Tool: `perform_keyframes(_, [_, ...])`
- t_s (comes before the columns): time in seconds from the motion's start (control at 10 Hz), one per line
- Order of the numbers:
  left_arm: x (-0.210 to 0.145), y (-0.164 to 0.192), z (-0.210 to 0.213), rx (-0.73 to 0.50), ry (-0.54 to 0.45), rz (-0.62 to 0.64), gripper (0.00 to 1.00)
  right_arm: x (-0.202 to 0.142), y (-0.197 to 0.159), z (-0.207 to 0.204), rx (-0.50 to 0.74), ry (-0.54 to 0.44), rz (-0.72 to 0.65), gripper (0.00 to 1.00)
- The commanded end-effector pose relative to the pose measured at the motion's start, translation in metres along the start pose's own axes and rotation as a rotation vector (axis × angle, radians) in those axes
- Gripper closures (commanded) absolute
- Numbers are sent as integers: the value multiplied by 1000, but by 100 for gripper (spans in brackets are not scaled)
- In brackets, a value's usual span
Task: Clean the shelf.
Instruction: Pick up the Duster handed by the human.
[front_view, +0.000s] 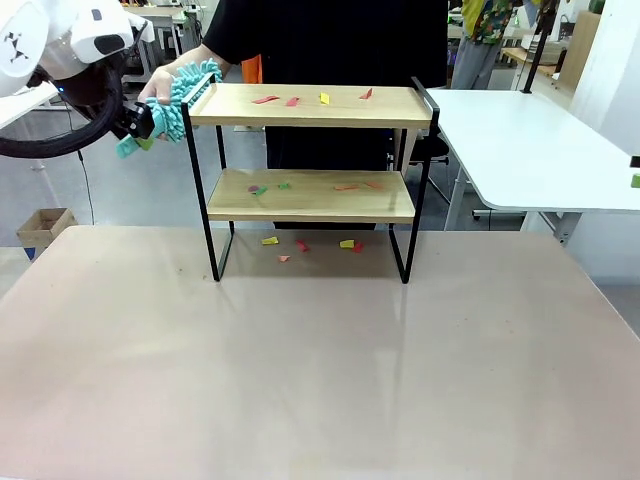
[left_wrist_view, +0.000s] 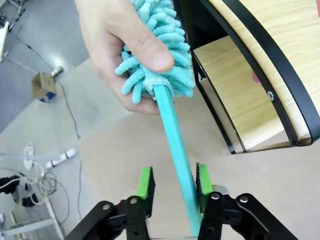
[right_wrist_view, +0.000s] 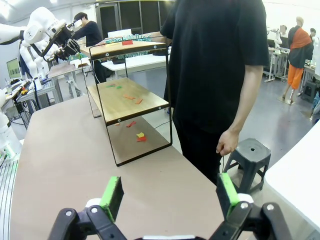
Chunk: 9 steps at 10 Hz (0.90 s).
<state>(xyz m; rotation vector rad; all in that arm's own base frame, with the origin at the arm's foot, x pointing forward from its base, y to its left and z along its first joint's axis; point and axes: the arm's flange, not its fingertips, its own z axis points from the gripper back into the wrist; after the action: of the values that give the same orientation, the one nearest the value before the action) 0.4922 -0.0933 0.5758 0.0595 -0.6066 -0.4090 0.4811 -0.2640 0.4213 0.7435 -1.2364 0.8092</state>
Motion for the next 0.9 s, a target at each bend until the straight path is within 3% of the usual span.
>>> perform_keyframes(0.0, [-1,1,5,-6,13,40,100,3,1,-1,0,-2,5,0])
perform_keyframes(0.6, [1,1,7,10,72,149,100,3,1,-1,0,-2,5,0])
perform_keyframes(0.8, [-1,6,11,-23,162,204,100,3,1,-1,0,-2,5,0])
